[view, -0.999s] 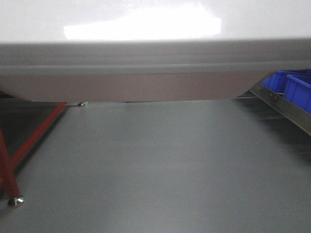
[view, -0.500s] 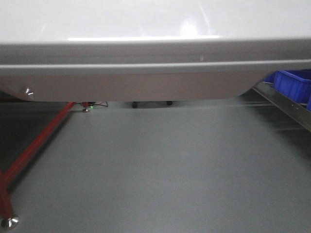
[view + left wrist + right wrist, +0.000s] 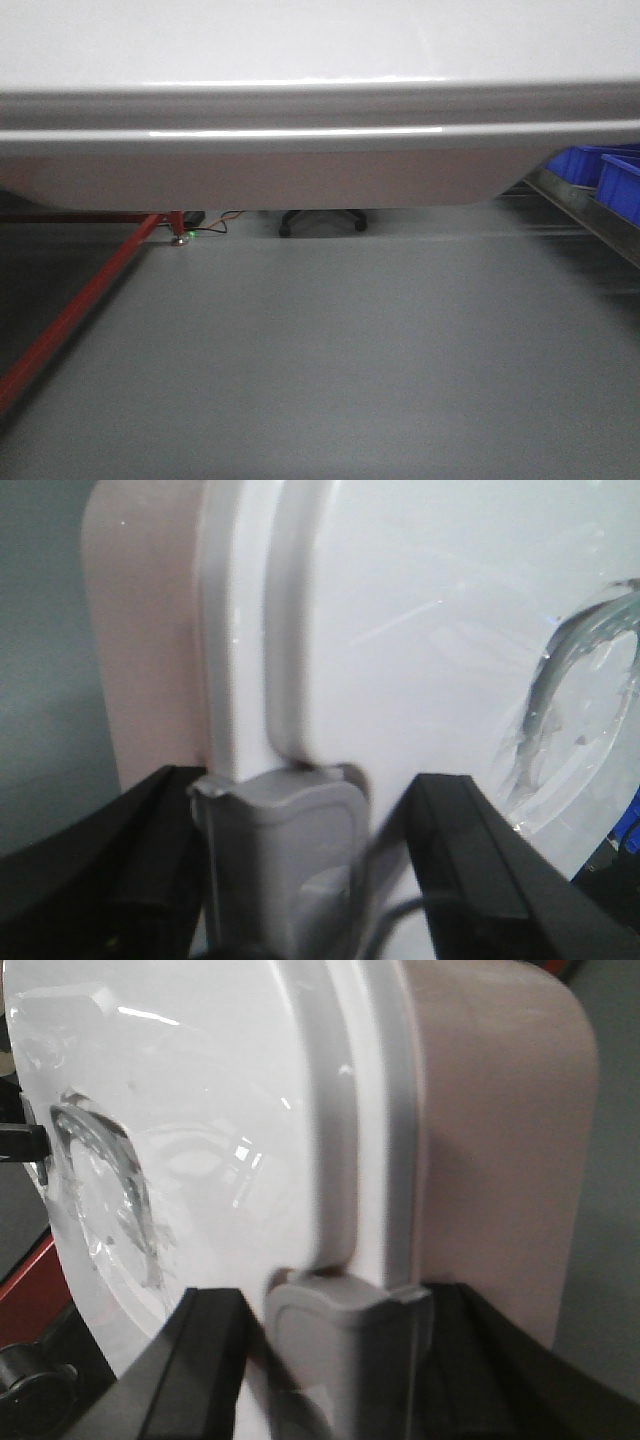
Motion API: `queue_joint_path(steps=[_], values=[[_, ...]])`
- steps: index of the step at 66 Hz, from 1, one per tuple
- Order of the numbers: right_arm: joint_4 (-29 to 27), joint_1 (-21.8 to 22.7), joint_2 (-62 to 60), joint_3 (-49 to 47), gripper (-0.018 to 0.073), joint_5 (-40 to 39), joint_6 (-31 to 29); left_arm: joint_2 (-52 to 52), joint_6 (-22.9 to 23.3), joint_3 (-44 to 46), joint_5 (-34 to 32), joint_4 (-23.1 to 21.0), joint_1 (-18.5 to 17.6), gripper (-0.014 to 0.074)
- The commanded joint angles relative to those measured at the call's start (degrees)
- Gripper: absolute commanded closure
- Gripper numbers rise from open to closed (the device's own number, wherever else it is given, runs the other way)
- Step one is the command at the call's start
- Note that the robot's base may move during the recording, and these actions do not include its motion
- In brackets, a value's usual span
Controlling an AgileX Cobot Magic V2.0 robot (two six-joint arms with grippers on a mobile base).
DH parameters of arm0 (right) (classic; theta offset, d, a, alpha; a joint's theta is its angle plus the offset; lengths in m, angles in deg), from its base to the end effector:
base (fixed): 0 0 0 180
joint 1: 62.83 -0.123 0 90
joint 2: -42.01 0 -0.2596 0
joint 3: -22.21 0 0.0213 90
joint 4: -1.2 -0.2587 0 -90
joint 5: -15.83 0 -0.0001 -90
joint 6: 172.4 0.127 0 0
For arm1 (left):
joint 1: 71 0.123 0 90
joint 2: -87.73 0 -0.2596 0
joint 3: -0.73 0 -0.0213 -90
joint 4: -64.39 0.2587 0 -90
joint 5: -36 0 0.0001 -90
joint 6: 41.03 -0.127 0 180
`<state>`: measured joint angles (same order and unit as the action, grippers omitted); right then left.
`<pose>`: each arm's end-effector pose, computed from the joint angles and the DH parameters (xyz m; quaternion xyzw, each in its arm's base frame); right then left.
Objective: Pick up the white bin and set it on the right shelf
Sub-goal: 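Carry the raised bin with both grippers toward the blue-crate shelf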
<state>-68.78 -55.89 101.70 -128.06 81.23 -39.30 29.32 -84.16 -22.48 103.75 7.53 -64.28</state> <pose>0.1924 0.0859 0.3320 -0.1611 0.7922 0.4193 0.4132 0.1840 -0.0775 0.3463 0.2104 0.8237 -0.3307 0.4098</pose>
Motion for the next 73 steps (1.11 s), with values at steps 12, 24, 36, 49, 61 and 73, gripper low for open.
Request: queue_joint_path(steps=[12,24,36,49,61,73], values=[[-11.1,-0.4,-1.0,-1.9,0.0137,7.2,-0.3,0.6,-0.8,1.6,7.4,-9.3,-0.8,0.0314],[-11.1,-0.4,-1.0,-1.9,0.0137,7.2,-0.3,0.6,-0.8,1.6,7.4,-9.3,-0.8,0.0314],[-11.1,-0.4,-1.0,-1.9,0.0137,7.2,-0.3,0.6,-0.8,1.6,7.4,-9.3,-0.8,0.0314],[-11.1,-0.4,-1.0,-1.9,0.0137,7.2,-0.3,0.6,-0.8,1.6,7.4,-9.3,-0.8,0.0314],[-11.1,-0.4,-1.0,-1.9,0.0137,7.2,-0.3,0.6,-0.8,1.6,7.4,-9.3,-0.8,0.0314],[-11.1,-0.4,-1.0,-1.9,0.0137,7.2,-0.3,0.6,-0.8,1.6,7.4,-9.3,-0.8,0.0314]])
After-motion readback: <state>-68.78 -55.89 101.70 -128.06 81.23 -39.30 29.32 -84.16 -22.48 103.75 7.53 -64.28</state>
